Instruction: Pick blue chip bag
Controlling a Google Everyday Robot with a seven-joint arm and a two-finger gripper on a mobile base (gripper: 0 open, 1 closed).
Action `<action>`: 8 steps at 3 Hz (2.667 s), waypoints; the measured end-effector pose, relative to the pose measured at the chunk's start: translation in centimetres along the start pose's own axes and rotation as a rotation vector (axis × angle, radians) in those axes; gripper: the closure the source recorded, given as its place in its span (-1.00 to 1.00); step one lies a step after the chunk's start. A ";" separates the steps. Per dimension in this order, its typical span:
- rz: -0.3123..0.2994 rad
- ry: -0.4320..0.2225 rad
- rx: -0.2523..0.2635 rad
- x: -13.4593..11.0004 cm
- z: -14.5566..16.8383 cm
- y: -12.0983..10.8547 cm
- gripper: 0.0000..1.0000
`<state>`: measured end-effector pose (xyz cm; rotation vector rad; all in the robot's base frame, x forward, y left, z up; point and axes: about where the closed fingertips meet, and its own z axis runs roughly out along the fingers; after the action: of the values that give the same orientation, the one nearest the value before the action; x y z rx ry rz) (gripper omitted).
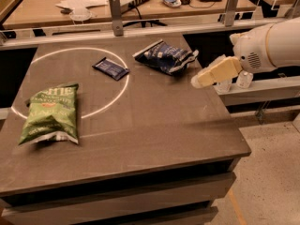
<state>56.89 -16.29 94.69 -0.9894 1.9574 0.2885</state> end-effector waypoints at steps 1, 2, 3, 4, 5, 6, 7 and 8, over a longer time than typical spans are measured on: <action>0.038 -0.075 -0.008 -1.0 5.3 -2.1 -1.00; 0.052 -0.114 -0.031 -1.5 8.5 -2.7 -1.00; 0.035 -0.140 -0.092 -3.0 13.0 -3.2 -0.93; 0.019 -0.138 -0.132 -3.5 15.3 -3.1 -0.46; -0.030 -0.142 -0.180 -4.7 16.6 -2.0 0.00; -0.082 -0.160 -0.215 -6.4 16.4 -0.8 0.61; -0.078 -0.203 -0.211 -8.0 15.1 -0.6 0.99; -0.067 -0.335 -0.242 -9.6 11.1 -0.4 1.00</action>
Offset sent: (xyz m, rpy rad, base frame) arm 0.1096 0.0503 -0.0474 0.1797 -0.0390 0.0278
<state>66.72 -5.41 96.11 -1.0810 1.6070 0.6228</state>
